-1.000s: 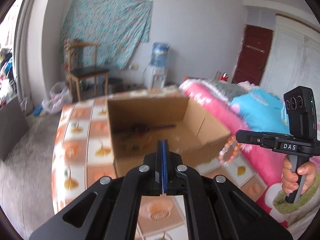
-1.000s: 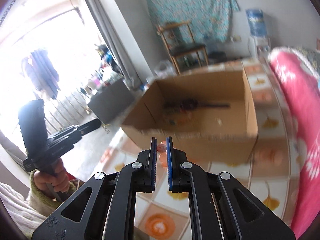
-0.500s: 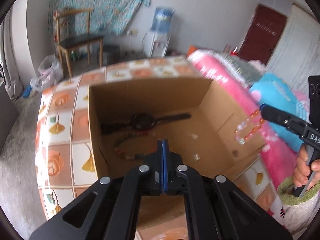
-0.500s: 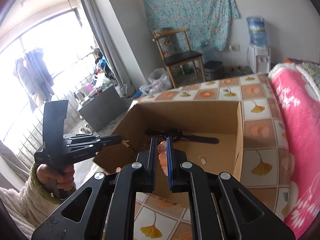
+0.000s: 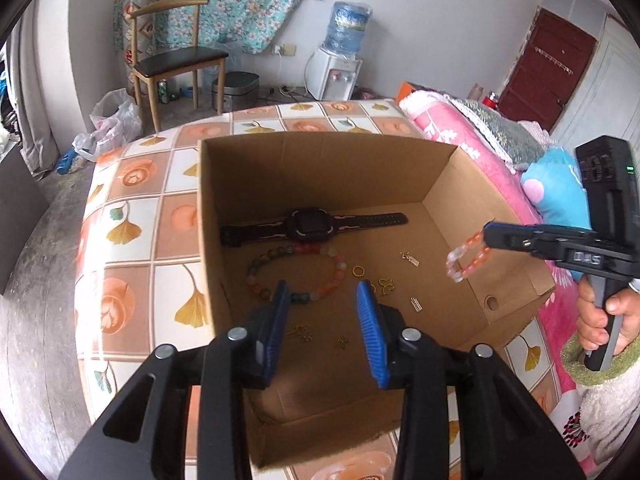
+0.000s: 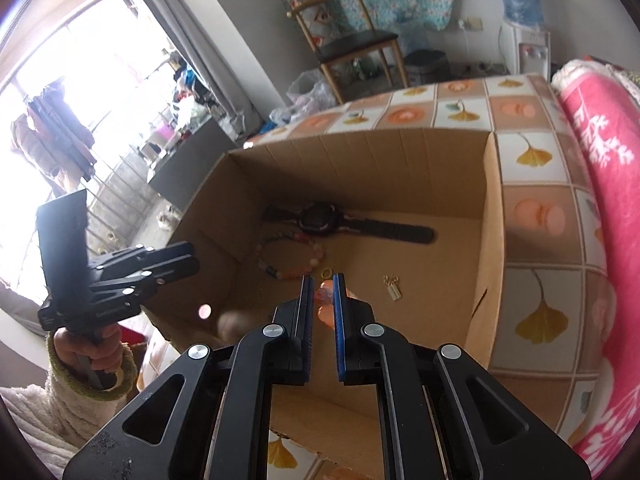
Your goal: Organize jewelry
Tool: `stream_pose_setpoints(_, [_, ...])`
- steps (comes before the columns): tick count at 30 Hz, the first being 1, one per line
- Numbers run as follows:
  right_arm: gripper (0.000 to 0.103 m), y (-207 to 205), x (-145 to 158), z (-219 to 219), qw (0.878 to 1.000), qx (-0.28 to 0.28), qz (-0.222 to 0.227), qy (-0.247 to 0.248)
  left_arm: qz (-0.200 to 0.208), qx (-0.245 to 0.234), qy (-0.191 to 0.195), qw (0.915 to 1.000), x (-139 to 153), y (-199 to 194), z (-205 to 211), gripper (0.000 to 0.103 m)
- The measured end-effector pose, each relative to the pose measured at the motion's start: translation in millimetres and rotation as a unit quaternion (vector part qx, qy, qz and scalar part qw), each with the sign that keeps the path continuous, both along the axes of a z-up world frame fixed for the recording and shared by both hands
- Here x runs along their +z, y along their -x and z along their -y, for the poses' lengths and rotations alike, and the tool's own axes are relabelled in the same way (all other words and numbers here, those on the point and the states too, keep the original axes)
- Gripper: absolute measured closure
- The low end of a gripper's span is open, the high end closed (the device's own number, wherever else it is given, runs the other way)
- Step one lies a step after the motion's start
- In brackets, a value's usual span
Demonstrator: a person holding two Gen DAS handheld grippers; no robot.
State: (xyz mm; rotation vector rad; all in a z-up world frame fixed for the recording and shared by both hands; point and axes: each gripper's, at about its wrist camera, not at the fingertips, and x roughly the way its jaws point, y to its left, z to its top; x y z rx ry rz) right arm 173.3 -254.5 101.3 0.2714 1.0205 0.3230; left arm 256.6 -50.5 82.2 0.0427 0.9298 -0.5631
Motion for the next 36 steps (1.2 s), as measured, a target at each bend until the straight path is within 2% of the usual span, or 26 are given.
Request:
stream_pose_setpoints(5, [0.091,9,7,5,0.998,-0.032,0.015,0.06,0.039,0.017,-0.021,0.9989,10,21,-9,0.059])
stream_pose_setpoints(8, [0.09,22,15,13,0.997,-0.048,0.029,0.056,0.05,0.023,-0.023,0.9982,15,32,-15,0.054])
stream_pose_setpoints(13, [0.078,56,32,21,0.994,-0.081,0.068,0.03,0.067,0.037,-0.017,0.9969,24,55,-24,0.041])
stream_pose_setpoints(14, [0.071,67,37,19,0.993,-0.089,0.079,0.025,0.07,0.038,-0.015,0.9967,27,60,-25,0.039])
stream_pose_setpoints(16, [0.063,88,50,13,0.989,-0.101,0.104,0.024,0.084,0.042,-0.008,0.9956,33,76,-30,0.027])
stream_pose_setpoints(17, [0.053,98,56,11,0.987,-0.104,0.116,0.025,0.094,0.043,-0.005,0.9947,37,85,-32,0.023])
stream_pose_setpoints(18, [0.039,115,65,4,0.984,-0.11,0.136,0.028,0.105,0.044,-0.003,0.9935,41,95,-33,0.017])
stream_pose_setpoints(20, [0.028,132,74,-6,0.98,-0.115,0.157,0.035,0.125,0.049,0.0,0.9909,47,111,-36,0.006])
stream_pose_setpoints(24, [0.014,159,78,-32,0.977,-0.118,0.162,0.072,0.144,0.056,0.006,0.988,51,134,-37,0.005])
stream_pose_setpoints(30, [0.011,167,61,-54,0.971,-0.136,0.12,0.155,0.13,0.079,0.014,0.9883,51,149,-38,0.005])
stream_pose_setpoints(36, [0.008,167,52,-62,0.963,-0.161,0.107,0.189,0.121,0.159,-0.015,0.9797,52,149,-40,0.005])
